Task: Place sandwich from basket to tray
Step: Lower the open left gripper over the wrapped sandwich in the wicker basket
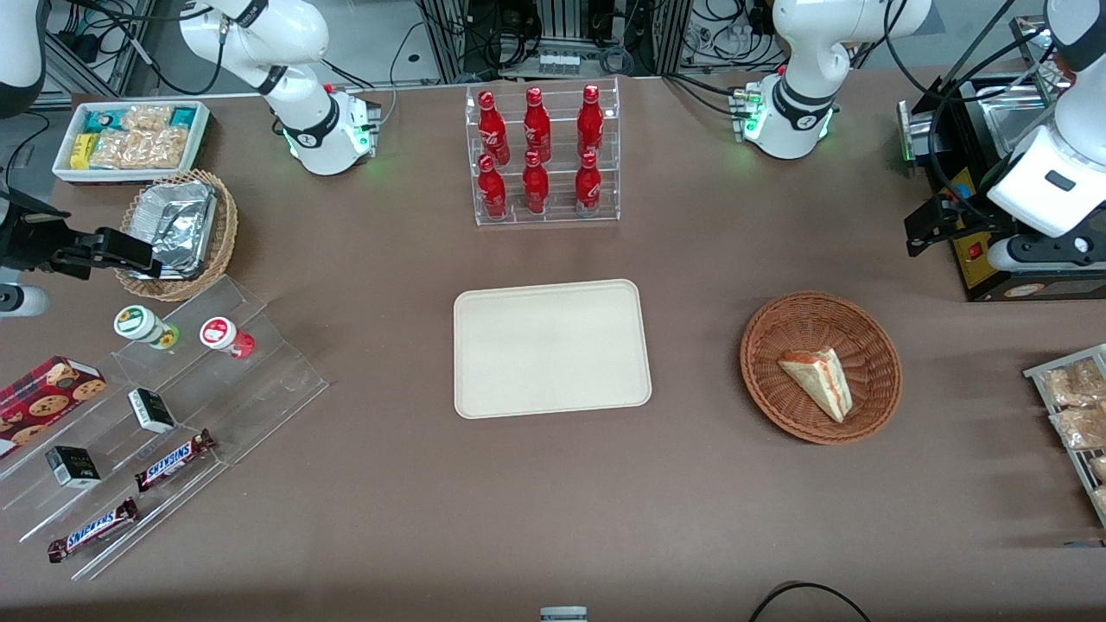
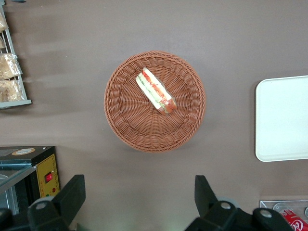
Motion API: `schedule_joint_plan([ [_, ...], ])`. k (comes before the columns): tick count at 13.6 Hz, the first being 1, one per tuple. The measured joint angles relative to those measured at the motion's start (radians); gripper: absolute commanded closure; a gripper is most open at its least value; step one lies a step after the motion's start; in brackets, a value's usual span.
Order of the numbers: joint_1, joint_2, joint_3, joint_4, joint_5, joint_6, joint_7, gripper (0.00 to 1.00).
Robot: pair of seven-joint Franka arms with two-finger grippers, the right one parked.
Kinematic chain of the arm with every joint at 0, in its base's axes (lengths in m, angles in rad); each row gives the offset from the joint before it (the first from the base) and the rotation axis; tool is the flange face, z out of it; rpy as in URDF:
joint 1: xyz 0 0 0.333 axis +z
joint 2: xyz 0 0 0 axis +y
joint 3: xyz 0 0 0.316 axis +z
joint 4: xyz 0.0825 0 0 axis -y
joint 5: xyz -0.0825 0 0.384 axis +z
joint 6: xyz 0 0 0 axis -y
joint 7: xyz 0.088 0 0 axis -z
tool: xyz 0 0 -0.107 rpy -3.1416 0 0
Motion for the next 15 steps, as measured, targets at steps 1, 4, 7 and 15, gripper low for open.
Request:
schedule_joint_plan([
  [1, 0.000, 0.000, 0.000, 0.000, 0.000, 0.000, 0.000, 0.00],
  [4, 0.000, 0.001, 0.000, -0.002, -0.007, -0.004, -0.001, 0.00],
  [7, 0.000, 0.017, 0.000, -0.018, -0.008, -0.002, -0.004, 0.00],
  [15, 0.000, 0.080, 0.001, -0.296, -0.008, 0.362, -0.234, 0.00],
])
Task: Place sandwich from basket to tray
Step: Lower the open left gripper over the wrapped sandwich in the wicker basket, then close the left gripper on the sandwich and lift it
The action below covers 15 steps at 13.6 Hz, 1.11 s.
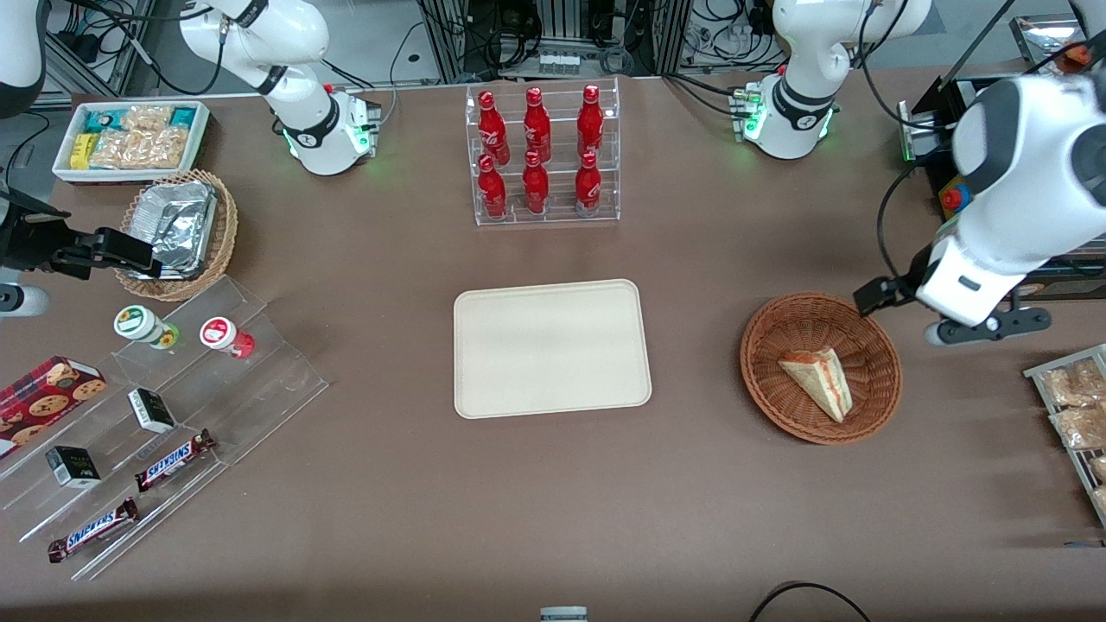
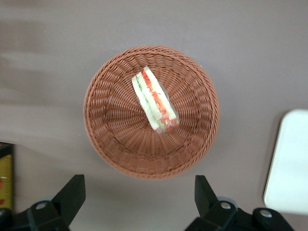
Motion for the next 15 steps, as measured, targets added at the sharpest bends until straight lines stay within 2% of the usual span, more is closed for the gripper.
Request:
schedule_joint_plan([
  [3, -0.001, 0.023, -0.003, -0.089, 0.000, 0.146, -0.175, 0.00],
  [6, -0.001, 0.069, -0.005, -0.118, 0.000, 0.226, -0.299, 0.00],
  [15, -0.002, 0.190, -0.006, -0.205, 0.000, 0.485, -0.378, 0.00],
])
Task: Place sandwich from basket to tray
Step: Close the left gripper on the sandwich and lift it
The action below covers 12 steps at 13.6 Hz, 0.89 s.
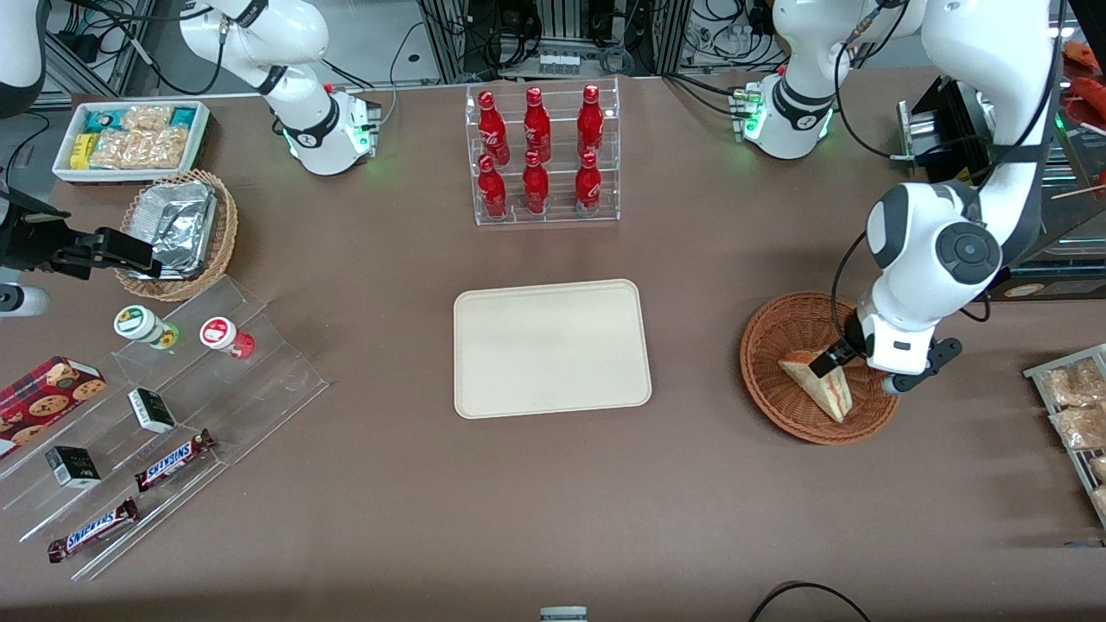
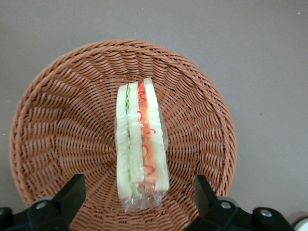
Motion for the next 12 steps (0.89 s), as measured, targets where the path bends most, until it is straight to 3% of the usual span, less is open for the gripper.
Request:
schedule_joint_plan([
  [6, 0.000, 0.072, -0.001, 0.000, 0.000, 0.052, -0.009, 0.01],
  [7, 0.000, 0.079, -0.001, 0.000, 0.000, 0.054, -0.009, 0.11],
  [9, 0.000, 0.088, -0.001, 0.000, 0.000, 0.056, -0.009, 0.68],
  [10, 0.000, 0.089, -0.001, 0.000, 0.002, 0.056, -0.009, 0.91],
  [11, 0.000, 0.089, -0.001, 0.000, 0.004, 0.056, -0.009, 1.00],
  [12, 0.000, 0.089, -0.001, 0.000, 0.007, 0.056, -0.009, 1.00],
])
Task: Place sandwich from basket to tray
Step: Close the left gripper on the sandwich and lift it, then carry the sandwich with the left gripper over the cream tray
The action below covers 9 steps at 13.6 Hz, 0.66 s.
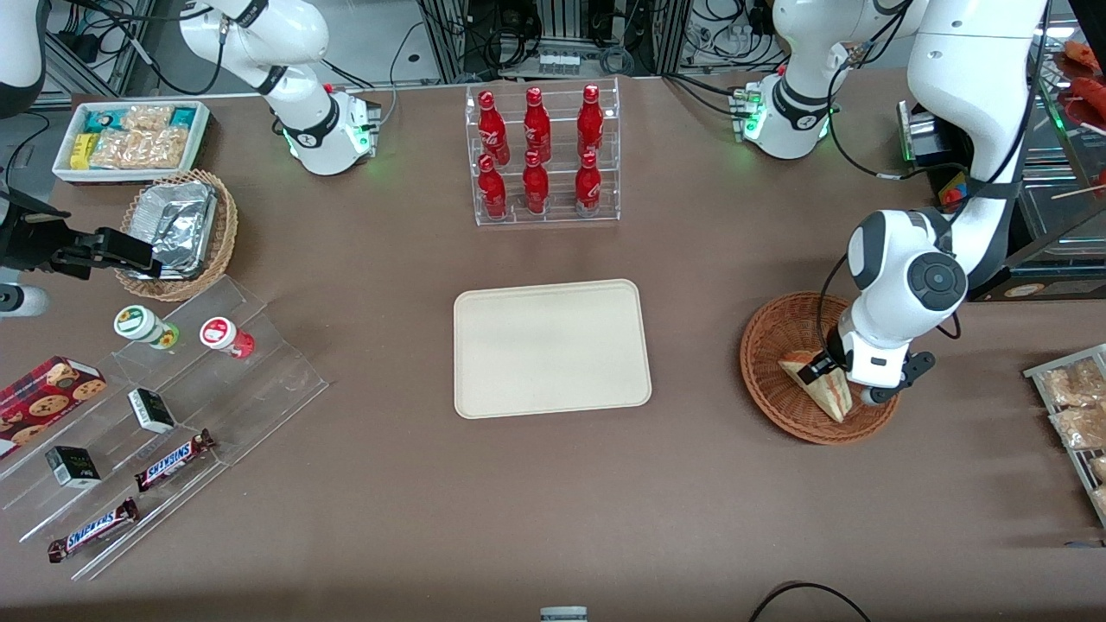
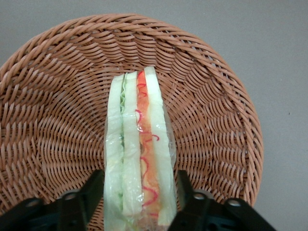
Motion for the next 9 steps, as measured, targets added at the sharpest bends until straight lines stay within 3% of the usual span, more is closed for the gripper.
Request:
schedule_joint_plan([
  [5, 0.000, -0.007, -0.001, 0.025, 0.007, -0.021, 0.000, 1.00],
  [9, -0.001, -0.037, -0.056, 0.240, 0.025, -0.335, 0.000, 1.00],
])
